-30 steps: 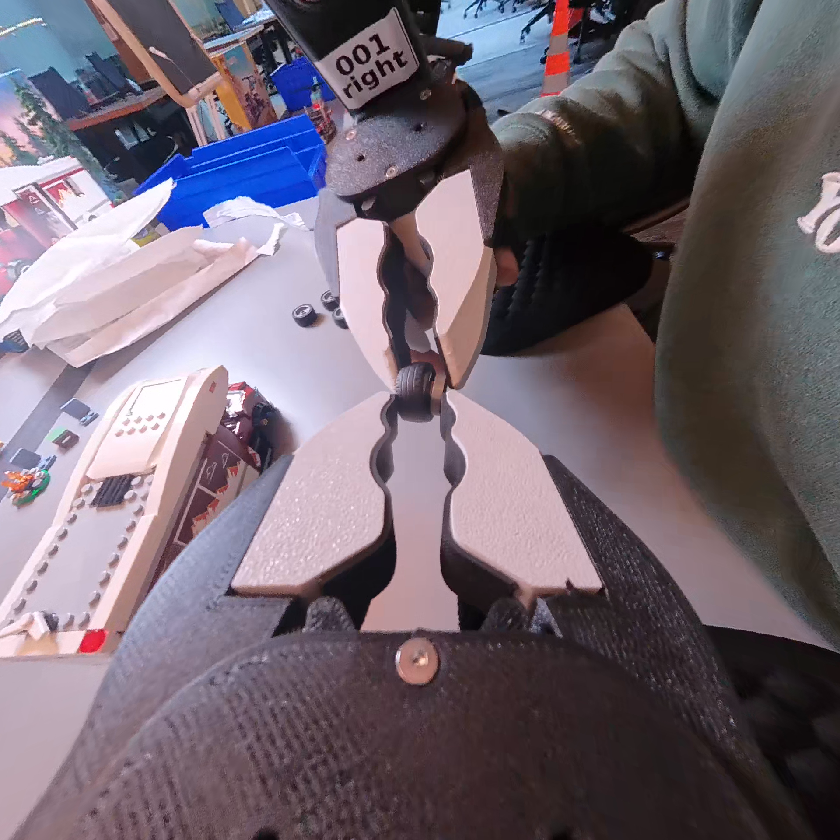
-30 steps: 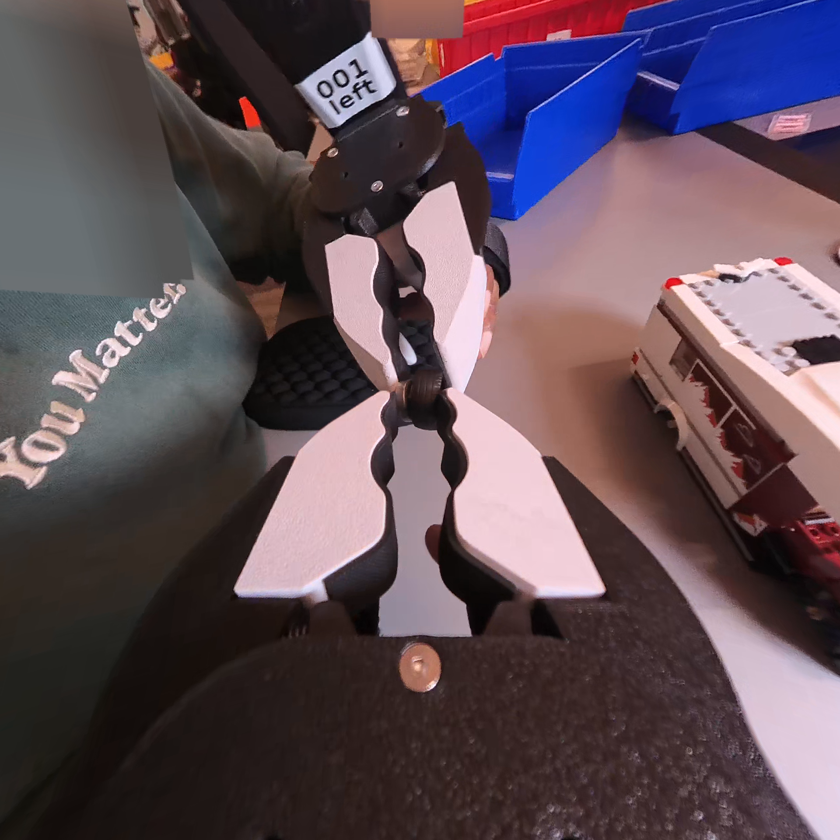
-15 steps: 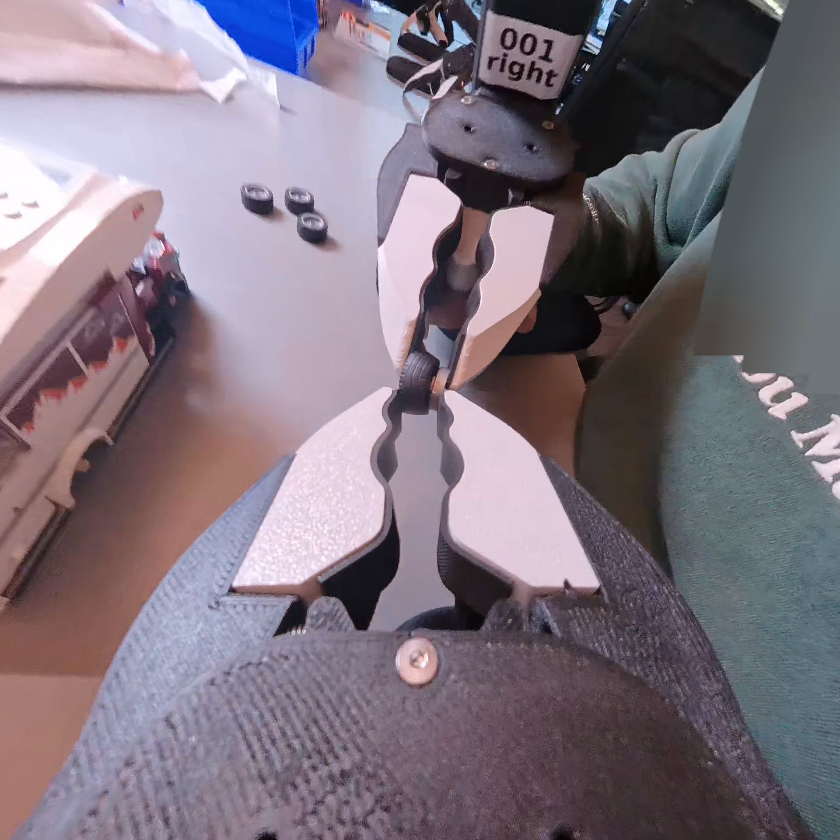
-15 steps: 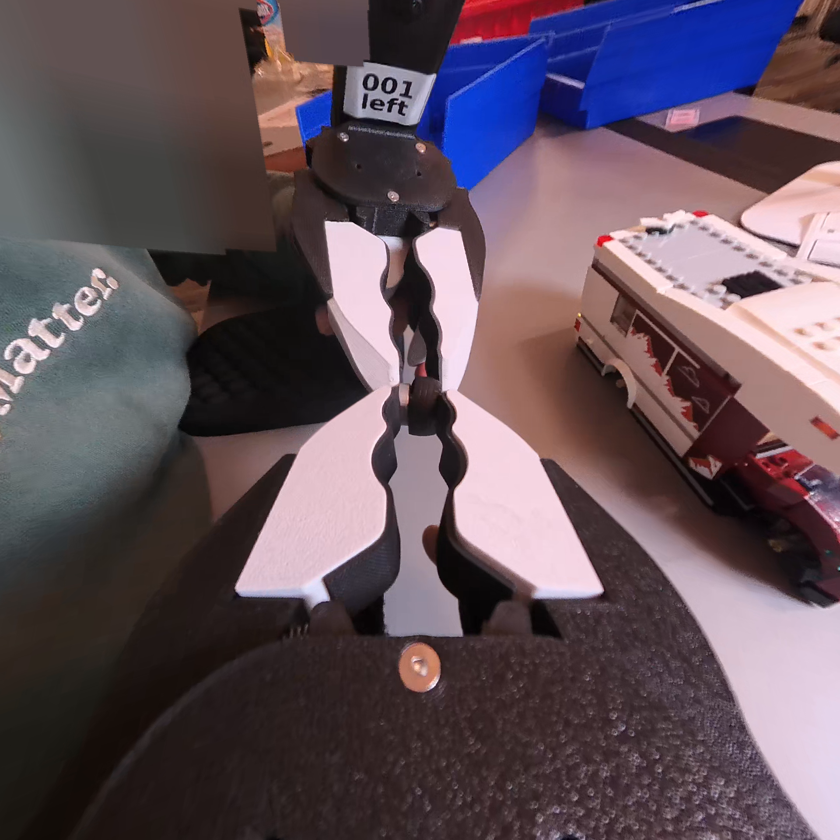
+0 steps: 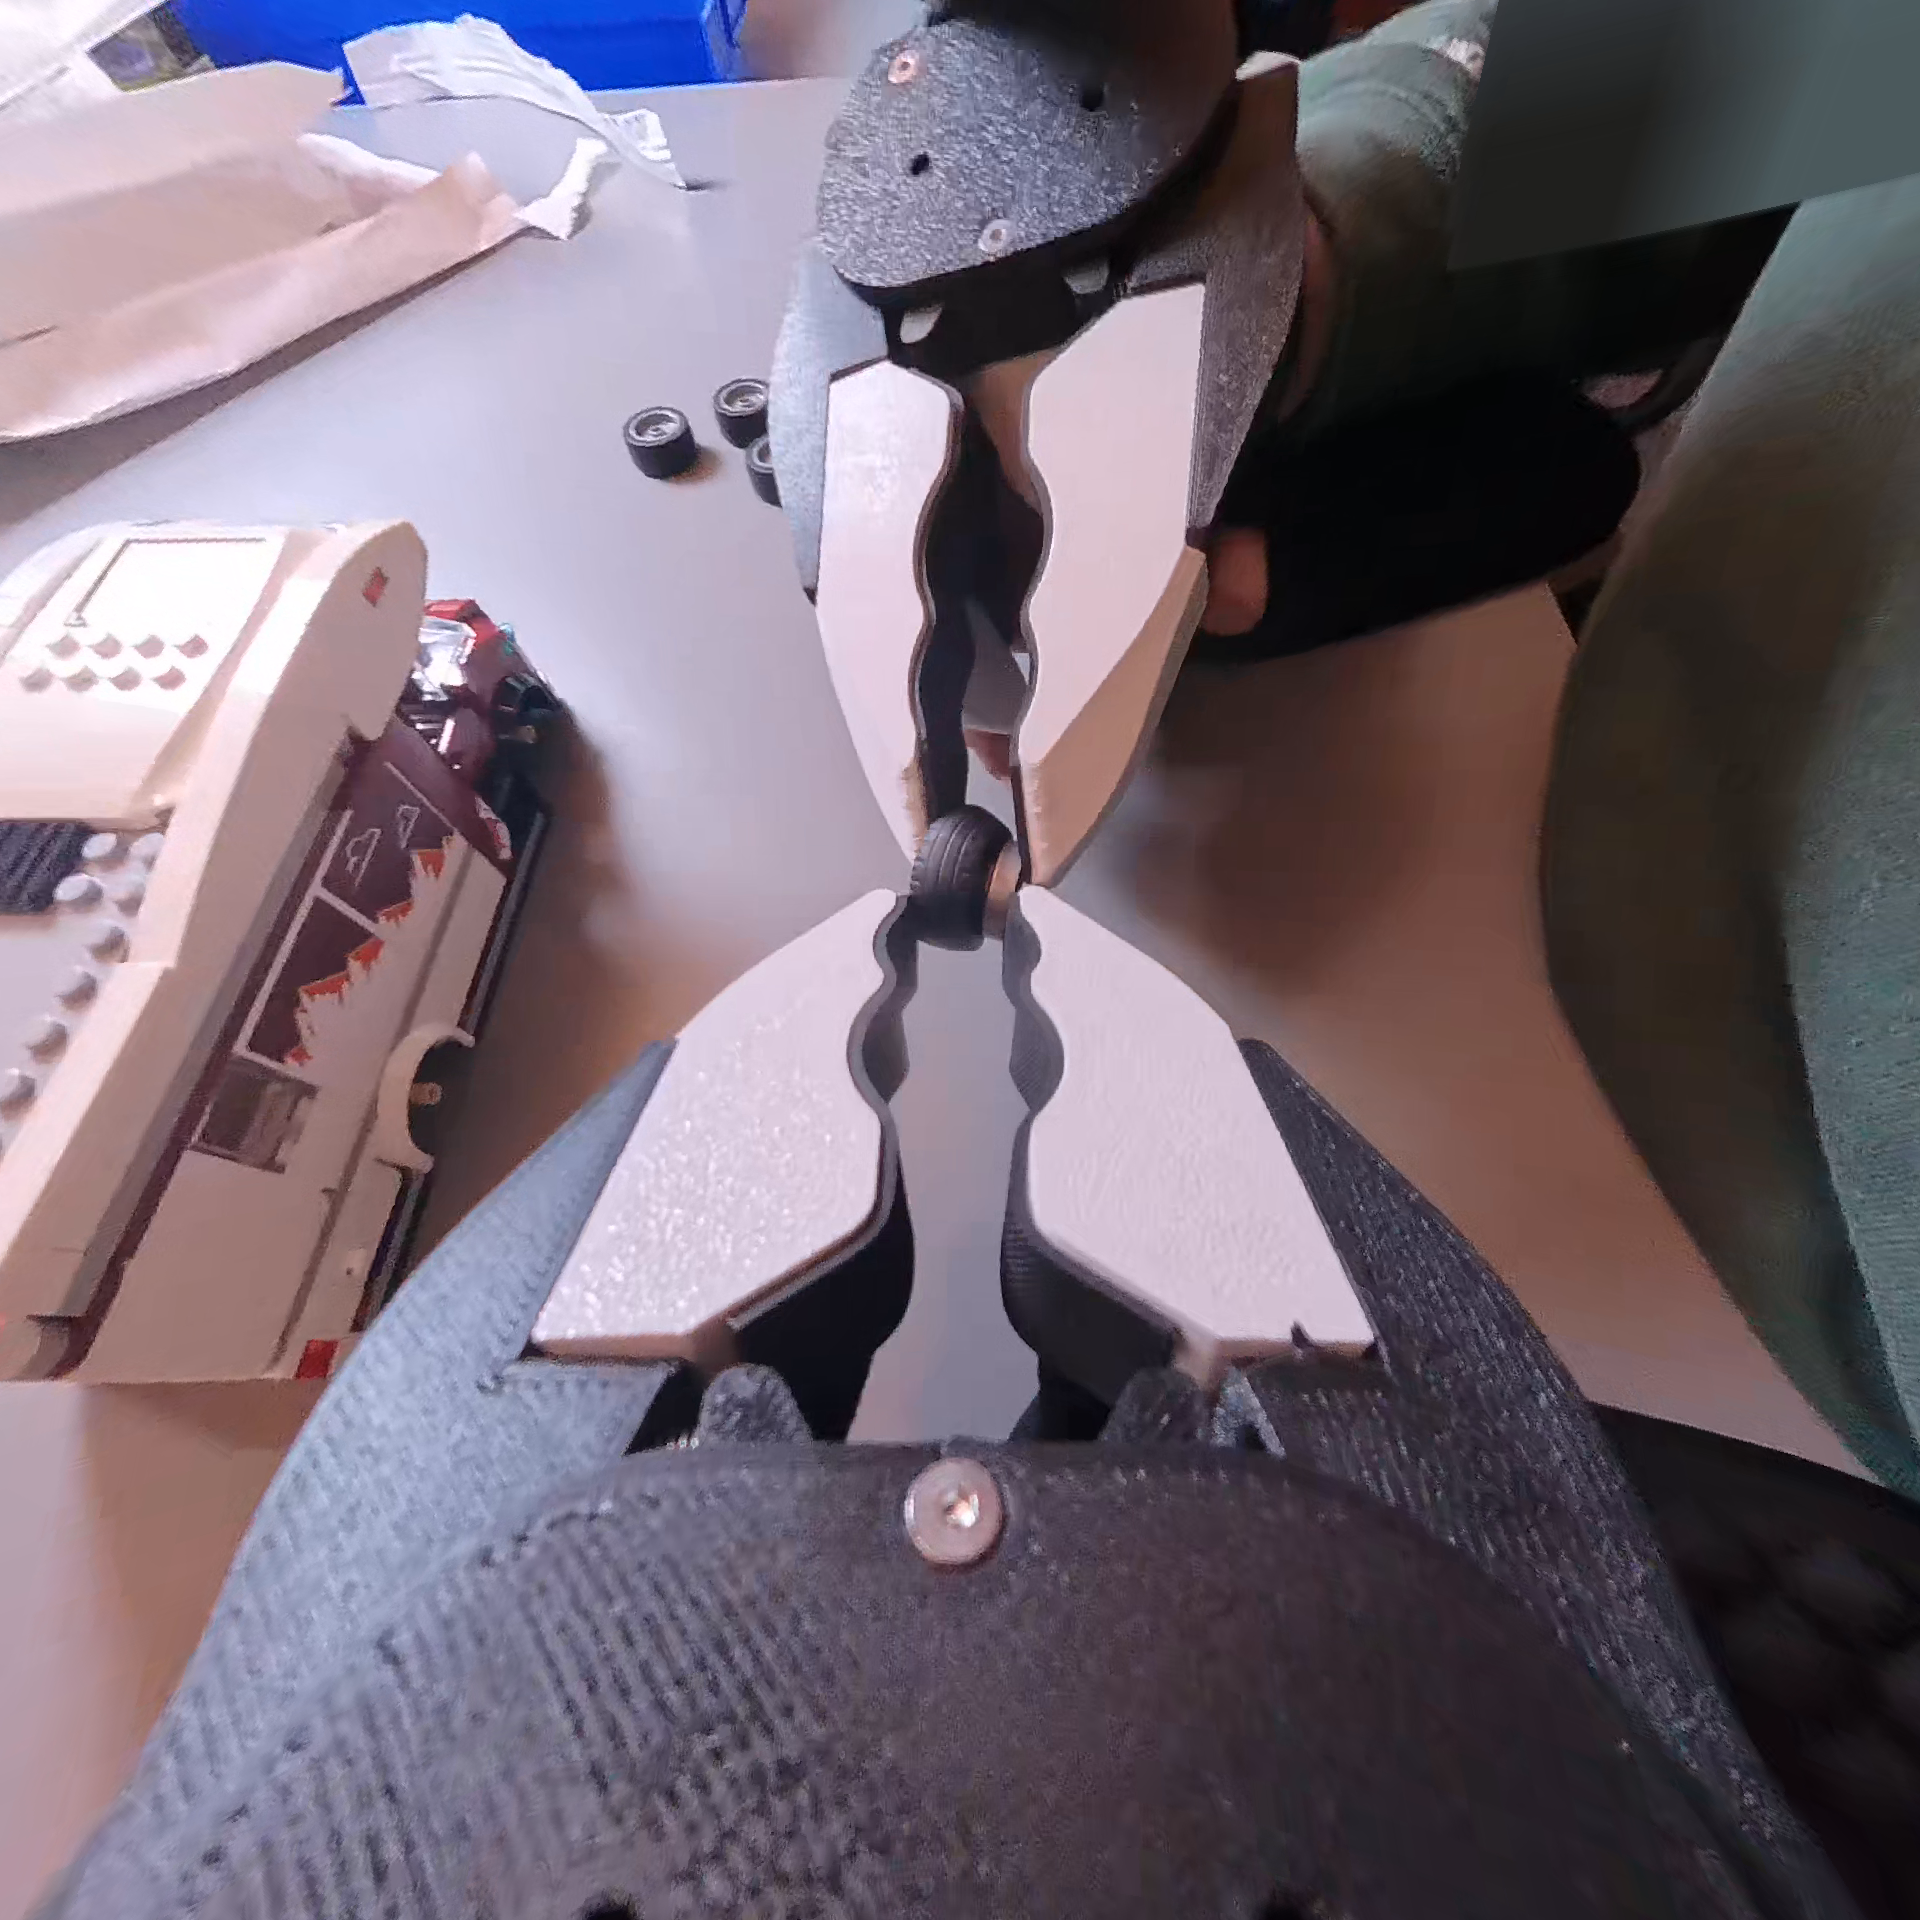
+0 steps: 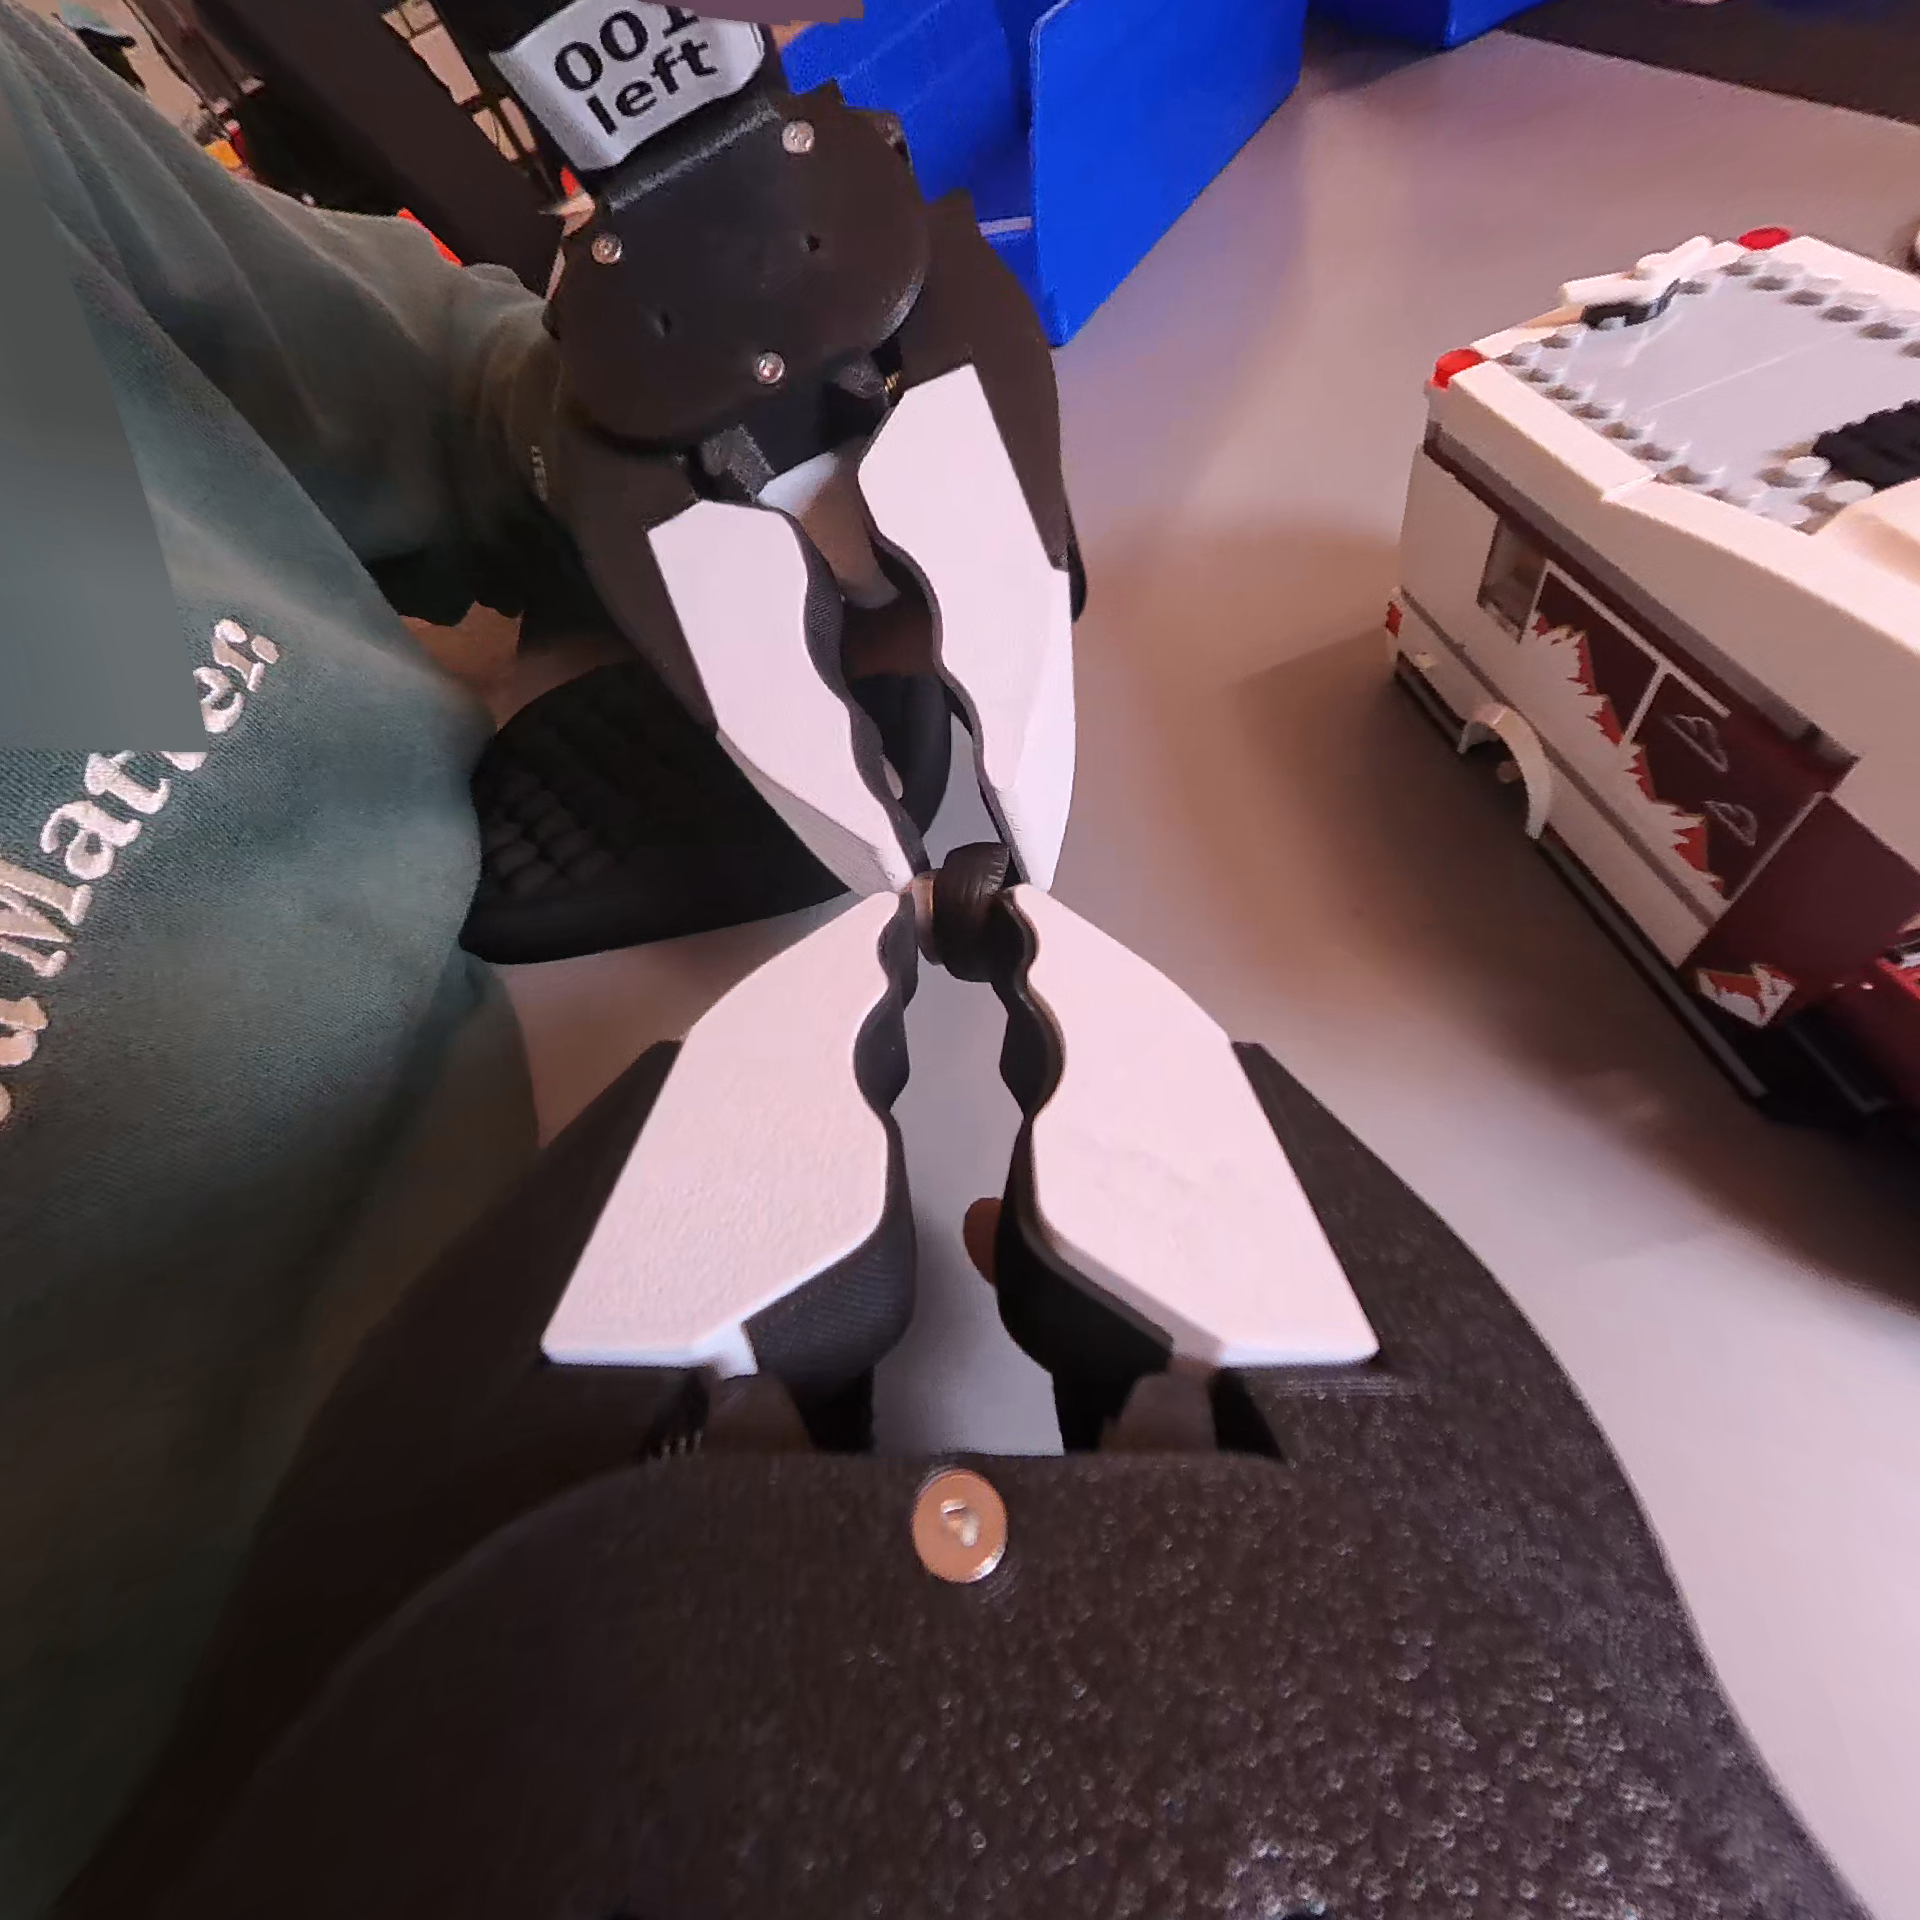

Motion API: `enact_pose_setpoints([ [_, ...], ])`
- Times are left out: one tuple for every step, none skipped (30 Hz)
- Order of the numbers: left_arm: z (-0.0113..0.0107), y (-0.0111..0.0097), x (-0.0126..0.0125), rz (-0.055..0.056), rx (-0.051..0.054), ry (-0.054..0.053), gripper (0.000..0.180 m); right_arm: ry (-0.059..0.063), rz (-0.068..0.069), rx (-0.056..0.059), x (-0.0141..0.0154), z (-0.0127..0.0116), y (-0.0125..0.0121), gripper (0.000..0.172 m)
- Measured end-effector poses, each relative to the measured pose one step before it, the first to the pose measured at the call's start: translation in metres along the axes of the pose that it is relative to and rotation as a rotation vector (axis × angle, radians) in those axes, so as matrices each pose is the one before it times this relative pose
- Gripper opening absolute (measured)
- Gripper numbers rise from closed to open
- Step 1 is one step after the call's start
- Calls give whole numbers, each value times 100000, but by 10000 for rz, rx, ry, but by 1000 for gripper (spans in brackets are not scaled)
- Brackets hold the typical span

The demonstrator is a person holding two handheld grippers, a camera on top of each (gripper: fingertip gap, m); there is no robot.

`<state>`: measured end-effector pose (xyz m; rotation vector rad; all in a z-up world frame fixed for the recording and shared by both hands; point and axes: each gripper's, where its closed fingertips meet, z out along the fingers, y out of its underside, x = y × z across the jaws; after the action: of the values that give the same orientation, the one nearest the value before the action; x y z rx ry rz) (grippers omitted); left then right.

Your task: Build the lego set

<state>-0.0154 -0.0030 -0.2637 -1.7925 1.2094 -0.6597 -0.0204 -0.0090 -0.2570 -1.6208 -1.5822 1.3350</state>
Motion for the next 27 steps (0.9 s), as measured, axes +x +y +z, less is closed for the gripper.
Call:
enact_pose_setpoints([
  [4,-57,-44,-158,91,-34,16,24,3,82,44,-44,-101,14],
  [31,23,-12,-100,7,-16,16,82,-66,62,57,-4,-28,14],
  [57,55,-6,46,-36,-71,16,76,-86,-2,18,-6,38,14],
  [104,96,114,-17,-60,18,16,-1,-55,-47,-60,-4,112,15],
  [68,71,167,-64,4,85,16,-57,-48,-30,-110,1,85,15],
  [55,105,220,-166,-54,190,15,-20,-99,-42,-113,26,88,15],
  [-10,23,68,-105,2,111,15,32,-143,24,-59,3,-24,15],
  [-25,-7,170,-145,12,188,15,-30,-163,30,-159,-13,-17,15],
  [-18,-33,206,-230,45,251,15,-18,-176,54,-154,-22,-69,16],
  [-29,-4,143,-271,37,243,15,34,-163,20,-103,3,-27,16],
  [10,49,198,-232,-4,266,15,7,-182,0,-148,17,-2,16],
  [-18,-1,188,-209,25,246,15,62,-188,56,-102,-15,-78,16],
  [-61,-90,101,-167,84,147,15,66,-221,76,-103,-36,-124,15],
  [-47,-28,207,-274,5,281,15,69,-249,12,-147,3,-41,15],
  [7,37,151,-221,29,239,15,54,-232,-70,-138,24,61,15],
  [82,181,202,-241,-45,267,15,1,-239,-118,-196,90,148,15],
  [71,228,208,-275,-104,348,15,52,-318,-115,-198,123,104,15],
  [36,237,246,-306,-174,408,16,107,-467,-109,-209,150,79,15],
  [32,137,80,-200,-125,231,16,134,-413,-74,-83,73,44,14],
  [50,96,83,-99,-60,163,16,28,-290,-34,-132,16,55,14],
  [90,117,173,-79,-84,206,16,29,-353,-22,-163,-7,12,13],
  [36,51,123,-42,-40,143,16,96,-447,-26,-144,6,-30,13],
  [38,78,218,-16,-68,174,16,14,-304,-11,-177,-11,-27,13],
  [68,51,58,32,-51,24,15,34,-214,-37,-72,-10,72,13],
  [138,130,-2,77,-101,-48,15,-23,-176,-100,-131,14,159,13],
  [127,167,26,112,-137,-63,15,14,-187,-84,-129,45,110,13],
  [40,79,-12,81,-68,-78,15,31,-60,-26,-28,17,31,13],
])
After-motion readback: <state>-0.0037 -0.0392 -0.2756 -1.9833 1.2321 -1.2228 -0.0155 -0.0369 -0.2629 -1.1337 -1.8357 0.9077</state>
